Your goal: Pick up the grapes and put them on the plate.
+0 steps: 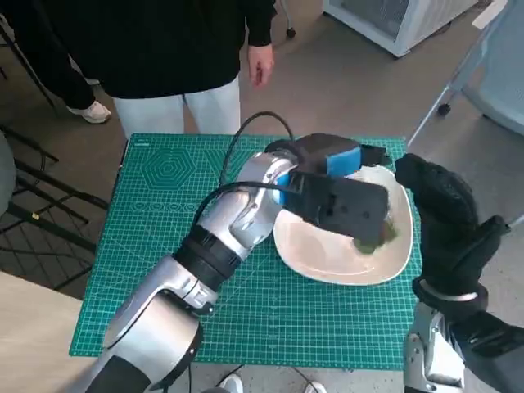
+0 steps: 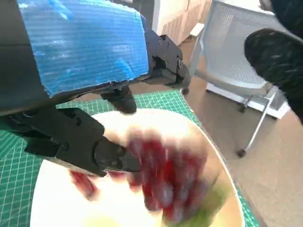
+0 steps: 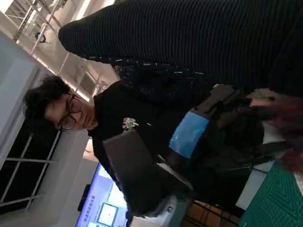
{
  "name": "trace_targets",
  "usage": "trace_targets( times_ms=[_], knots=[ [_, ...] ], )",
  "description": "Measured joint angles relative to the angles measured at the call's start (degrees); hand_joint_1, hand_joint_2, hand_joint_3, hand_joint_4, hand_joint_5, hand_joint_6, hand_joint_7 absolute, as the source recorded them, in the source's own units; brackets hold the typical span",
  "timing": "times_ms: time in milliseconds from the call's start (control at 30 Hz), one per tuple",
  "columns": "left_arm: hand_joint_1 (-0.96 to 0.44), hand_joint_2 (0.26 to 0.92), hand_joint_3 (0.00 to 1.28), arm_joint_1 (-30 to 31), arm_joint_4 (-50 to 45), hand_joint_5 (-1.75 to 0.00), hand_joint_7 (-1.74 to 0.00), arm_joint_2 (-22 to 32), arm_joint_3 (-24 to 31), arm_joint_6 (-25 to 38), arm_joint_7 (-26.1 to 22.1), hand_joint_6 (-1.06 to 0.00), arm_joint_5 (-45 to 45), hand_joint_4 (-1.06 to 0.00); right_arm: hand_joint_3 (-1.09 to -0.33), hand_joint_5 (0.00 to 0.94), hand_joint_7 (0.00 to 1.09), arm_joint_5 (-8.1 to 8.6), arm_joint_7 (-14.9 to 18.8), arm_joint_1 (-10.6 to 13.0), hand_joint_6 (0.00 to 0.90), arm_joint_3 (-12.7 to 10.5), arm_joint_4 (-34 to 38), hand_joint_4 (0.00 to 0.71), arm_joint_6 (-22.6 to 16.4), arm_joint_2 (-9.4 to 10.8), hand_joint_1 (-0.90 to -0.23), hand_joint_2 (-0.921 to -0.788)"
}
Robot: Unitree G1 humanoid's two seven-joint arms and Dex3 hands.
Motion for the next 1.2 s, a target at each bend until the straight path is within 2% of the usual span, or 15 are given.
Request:
trace_targets(
  times_ms=[233, 467, 733, 933, 1067, 1200],
  knots=[
    [-0.47, 0.921, 0.10, 1.07, 0.96, 0.00, 0.00, 0.51, 0.14, -5.13, 4.52, -0.21, -0.08, -0.22, -0.707, 0.000, 0.42, 0.02, 0.01, 0.00, 0.016, 0.30, 0.05, 0.338, 0.00, 0.00, -0.653, -0.921],
    [-0.52, 0.921, 0.19, 4.51, 1.25, -0.01, 0.00, 2.32, 1.59, -12.01, 9.42, -0.22, -0.96, -0.20, -0.706, 0.000, 0.42, 0.06, 0.02, 0.00, 0.016, 0.55, 0.39, 0.338, 0.00, 0.00, -0.653, -0.921],
    [-0.62, 0.921, 0.37, 9.73, 1.20, -0.02, -0.01, 5.92, 5.87, -19.23, 13.21, -0.24, -4.63, -0.26, -0.706, 0.000, 0.43, 0.18, 0.03, 0.00, 0.015, 0.61, 0.41, 0.338, 0.02, 0.00, -0.651, -0.921],
    [-0.60, 0.921, 0.41, 15.74, -2.50, -0.03, -0.02, 10.02, 11.03, -21.70, 14.69, -0.27, -8.78, -0.30, -0.708, 0.000, 0.43, 0.16, 0.03, 0.15, 0.012, 0.69, 0.18, 0.337, 0.02, 0.01, -0.651, -0.921],
    [-0.59, 0.921, 0.42, 20.80, -6.21, -0.05, -0.03, 11.70, 16.12, -22.90, 13.37, -0.31, -15.49, -0.43, -0.710, 0.000, 0.43, 0.14, 0.03, 0.29, 0.010, 0.80, 0.16, 0.336, 0.00, 0.04, -0.650, -0.921],
    [-0.59, 0.921, 0.43, 24.94, -8.21, -0.07, -0.04, 11.54, 21.12, -24.05, 9.43, -0.35, -24.45, -0.53, -0.710, 0.000, 0.43, 0.12, 0.03, 0.34, 0.009, 0.83, 0.16, 0.336, -0.10, 0.04, -0.652, -0.921]
  ],
)
